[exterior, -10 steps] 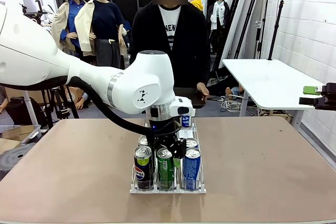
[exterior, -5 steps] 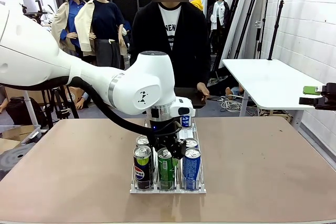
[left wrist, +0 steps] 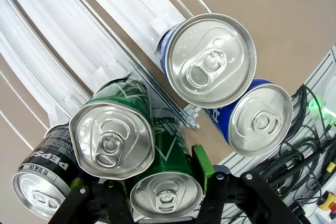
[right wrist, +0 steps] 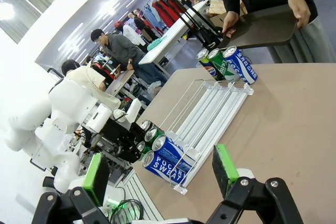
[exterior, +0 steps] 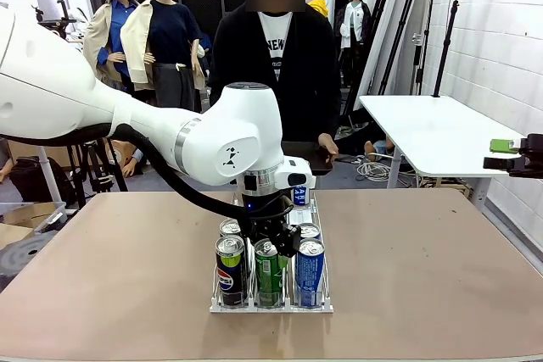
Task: Retrieve and hand over the desired beverage to the person.
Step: Pick up a can of the same type that the person held from the Automatic Can Dispenser.
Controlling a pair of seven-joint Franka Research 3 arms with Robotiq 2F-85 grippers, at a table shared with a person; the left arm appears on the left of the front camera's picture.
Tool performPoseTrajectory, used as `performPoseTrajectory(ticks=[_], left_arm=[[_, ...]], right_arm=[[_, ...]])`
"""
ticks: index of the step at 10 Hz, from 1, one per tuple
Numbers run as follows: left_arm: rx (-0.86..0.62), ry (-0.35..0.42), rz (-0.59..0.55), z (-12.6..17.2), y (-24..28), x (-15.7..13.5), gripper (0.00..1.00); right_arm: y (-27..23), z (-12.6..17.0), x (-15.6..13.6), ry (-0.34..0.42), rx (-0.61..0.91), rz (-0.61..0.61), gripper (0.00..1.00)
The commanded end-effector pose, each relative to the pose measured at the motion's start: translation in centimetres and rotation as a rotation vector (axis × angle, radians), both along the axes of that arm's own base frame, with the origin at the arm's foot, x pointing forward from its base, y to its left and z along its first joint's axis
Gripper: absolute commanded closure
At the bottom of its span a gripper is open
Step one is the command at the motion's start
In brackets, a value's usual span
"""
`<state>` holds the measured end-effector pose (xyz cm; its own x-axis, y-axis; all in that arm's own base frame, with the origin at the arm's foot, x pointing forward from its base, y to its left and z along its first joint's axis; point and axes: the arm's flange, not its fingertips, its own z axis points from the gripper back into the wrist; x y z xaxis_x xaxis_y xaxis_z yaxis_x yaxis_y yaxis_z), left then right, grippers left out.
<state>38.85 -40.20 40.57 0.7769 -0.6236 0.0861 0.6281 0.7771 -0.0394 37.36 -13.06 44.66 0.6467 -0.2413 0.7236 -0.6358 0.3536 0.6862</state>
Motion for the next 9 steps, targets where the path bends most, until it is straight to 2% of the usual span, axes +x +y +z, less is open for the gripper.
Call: performPoseTrajectory(ticks=[1, 4, 6, 9], left_arm=[[0.001, 0.0, -0.01, -0.1, 0.0, 0.0, 1.0], [0.0, 0.0, 0.0, 0.0, 0.0, 0.0, 1.0], [0.011, -0.021, 0.022, 3.8, -0.2, -0.6, 1.0], [0.058, 0.004, 0.036, 10.1, 0.4, -0.8, 1.0]], right_arm=[[0.0, 0.0, 0.0, -0.002, 0.007, 0.001, 0.0], [0.0, 0.0, 0.0, -0.002, 0.007, 0.001, 0.0], [0.0, 0.0, 0.0, -0.002, 0.007, 0.001, 0.0], [0.0, 0.0, 0.0, -0.002, 0.007, 0.001, 0.0]])
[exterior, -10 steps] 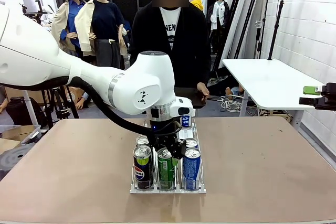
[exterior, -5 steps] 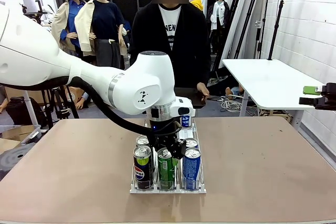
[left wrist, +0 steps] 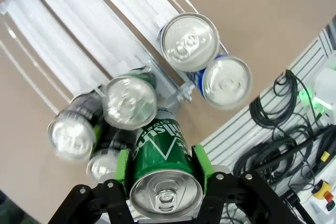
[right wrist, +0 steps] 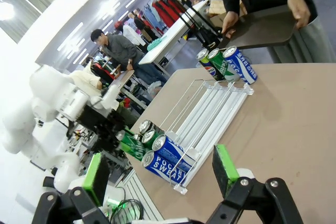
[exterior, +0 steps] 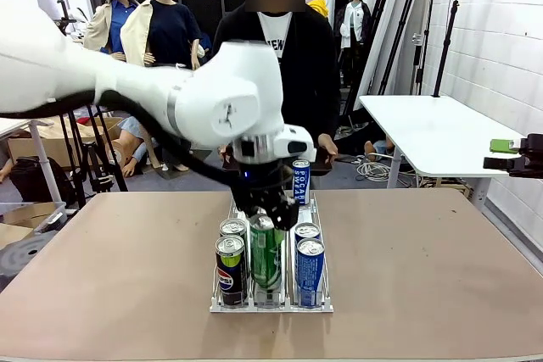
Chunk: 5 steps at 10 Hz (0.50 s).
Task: Retrieve and hand over the desired beverage to the person.
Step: Pick up a can of the same type that the person held from the Automatic Can Dispenser.
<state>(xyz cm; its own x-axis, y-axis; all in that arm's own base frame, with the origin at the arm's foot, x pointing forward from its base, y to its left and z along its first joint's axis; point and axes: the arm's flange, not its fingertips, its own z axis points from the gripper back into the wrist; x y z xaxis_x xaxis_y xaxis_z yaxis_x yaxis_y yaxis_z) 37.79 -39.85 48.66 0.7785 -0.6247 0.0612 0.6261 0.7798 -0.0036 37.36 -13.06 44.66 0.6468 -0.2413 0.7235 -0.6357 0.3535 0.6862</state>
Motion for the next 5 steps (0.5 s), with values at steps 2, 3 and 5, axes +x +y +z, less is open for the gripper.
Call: performPoseTrajectory(ticks=[2, 3, 5], left_arm=[[0.0, 0.016, 0.028, 5.9, 0.5, 0.2, 1.0], [-0.001, 0.02, 0.04, 8.3, 1.2, 0.3, 1.0], [0.009, -0.017, 0.067, 11.8, 2.3, -1.0, 1.0]], right_arm=[[0.0, 0.0, 0.0, -0.002, 0.007, 0.001, 0.0], [0.0, 0.0, 0.0, -0.002, 0.007, 0.001, 0.0], [0.0, 0.0, 0.0, -0.002, 0.007, 0.001, 0.0]])
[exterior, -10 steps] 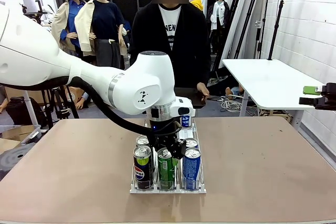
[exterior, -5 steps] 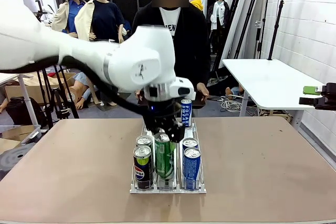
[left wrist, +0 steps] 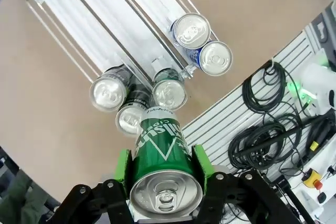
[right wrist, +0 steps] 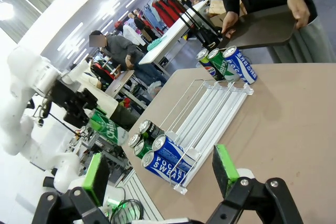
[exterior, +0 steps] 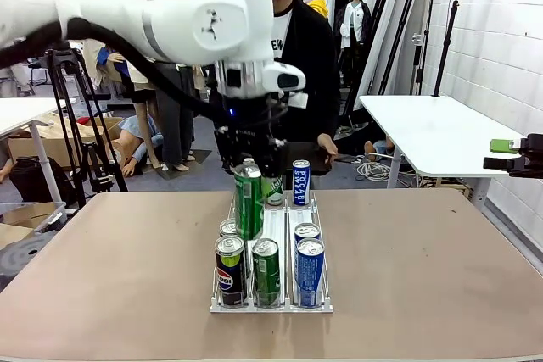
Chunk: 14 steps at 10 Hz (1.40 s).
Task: Retrieve and hand over the desired beverage to the person.
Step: Pick up a can of the same type that the person held from the Automatic Can Dispenser.
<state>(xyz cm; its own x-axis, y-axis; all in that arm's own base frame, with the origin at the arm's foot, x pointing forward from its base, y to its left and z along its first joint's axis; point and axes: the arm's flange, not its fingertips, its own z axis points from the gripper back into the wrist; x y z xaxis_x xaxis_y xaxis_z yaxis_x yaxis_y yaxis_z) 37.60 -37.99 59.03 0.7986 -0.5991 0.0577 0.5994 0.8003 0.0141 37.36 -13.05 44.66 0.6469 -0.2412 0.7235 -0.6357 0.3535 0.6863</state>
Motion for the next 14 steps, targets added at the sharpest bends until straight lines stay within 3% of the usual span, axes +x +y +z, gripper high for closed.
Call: performPoseTrajectory(ticks=[1, 5, 7, 11, 14], left_arm=[[-0.006, -0.047, 0.06, 3.3, 1.5, -1.6, 1.0], [-0.048, -0.088, 0.161, 5.7, 5.8, -3.2, 1.0], [-0.03, -0.097, 0.206, 7.2, 9.4, -0.1, 1.0], [0.003, -0.096, 0.268, 8.7, 16.4, 9.2, 1.0], [0.024, -0.092, 0.309, 10.6, 21.4, 10.0, 1.0]], right_arm=[[0.0, 0.0, 0.0, -0.003, 0.007, 0.001, 0.0], [0.0, 0.0, 0.0, -0.003, 0.007, 0.001, 0.0], [0.0, 0.0, 0.0, -0.003, 0.007, 0.001, 0.0], [0.0, 0.0, 0.0, -0.003, 0.007, 0.001, 0.0], [0.0, 0.0, 0.0, -0.003, 0.007, 0.001, 0.0]])
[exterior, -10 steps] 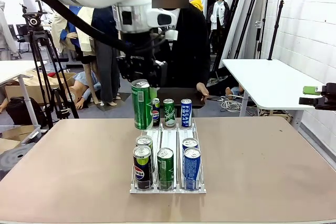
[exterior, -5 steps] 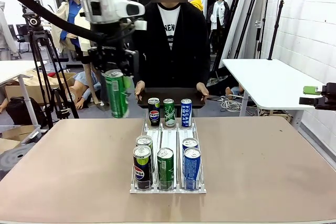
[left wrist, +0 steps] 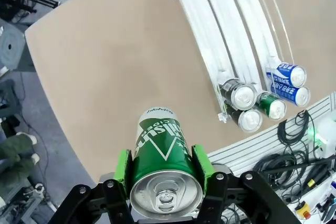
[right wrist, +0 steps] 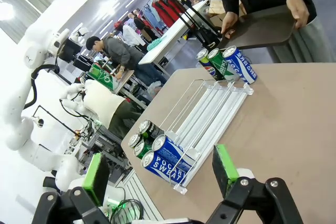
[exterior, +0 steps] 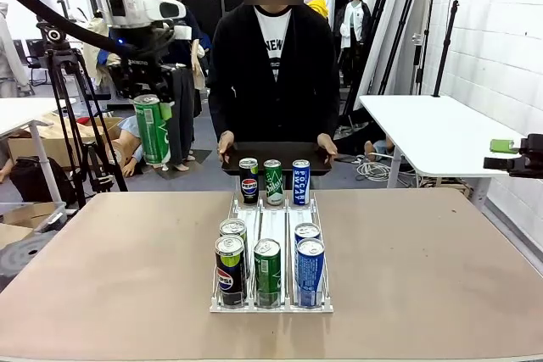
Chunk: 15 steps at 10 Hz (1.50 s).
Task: Retrieve and hand over the desired beverage to the person.
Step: Pick up a can of the same type that the person held from the Automatic Can Dispenser, then place the picked can on the Handle tray extended by the person.
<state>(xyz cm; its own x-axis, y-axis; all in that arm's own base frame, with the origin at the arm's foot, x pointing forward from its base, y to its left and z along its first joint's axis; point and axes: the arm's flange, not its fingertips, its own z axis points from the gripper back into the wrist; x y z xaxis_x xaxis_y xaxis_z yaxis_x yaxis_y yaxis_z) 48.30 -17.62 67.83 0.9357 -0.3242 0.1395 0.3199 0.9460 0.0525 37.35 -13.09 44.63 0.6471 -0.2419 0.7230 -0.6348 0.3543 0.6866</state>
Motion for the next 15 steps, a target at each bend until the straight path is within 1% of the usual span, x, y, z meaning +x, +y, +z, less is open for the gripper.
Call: performPoseTrajectory(ticks=[1, 3, 5, 6, 7, 15], left_arm=[[0.03, 0.014, -0.016, 2.0, 2.5, -0.7, 1.0], [0.024, 0.032, -0.021, 2.1, 4.7, -1.5, 1.0], [0.001, 0.024, -0.022, 1.0, 6.2, -1.8, 1.0], [-0.017, 0.019, -0.021, 0.5, 6.3, -1.6, 1.0], [0.018, 0.043, 0.003, 1.8, 5.3, -1.2, 1.0], [0.018, 0.043, 0.003, 1.8, 5.3, -1.2, 1.0]], right_arm=[[0.1, 0.0, 0.0, -0.003, 0.007, 0.002, 0.0], [0.1, 0.0, 0.0, -0.003, 0.007, 0.002, 0.0], [0.1, 0.0, 0.0, -0.003, 0.007, 0.002, 0.0], [0.1, 0.0, 0.0, -0.003, 0.007, 0.002, 0.0], [0.1, 0.0, 0.0, -0.003, 0.007, 0.002, 0.0], [0.1, 0.0, 0.0, -0.003, 0.007, 0.002, 0.0]])
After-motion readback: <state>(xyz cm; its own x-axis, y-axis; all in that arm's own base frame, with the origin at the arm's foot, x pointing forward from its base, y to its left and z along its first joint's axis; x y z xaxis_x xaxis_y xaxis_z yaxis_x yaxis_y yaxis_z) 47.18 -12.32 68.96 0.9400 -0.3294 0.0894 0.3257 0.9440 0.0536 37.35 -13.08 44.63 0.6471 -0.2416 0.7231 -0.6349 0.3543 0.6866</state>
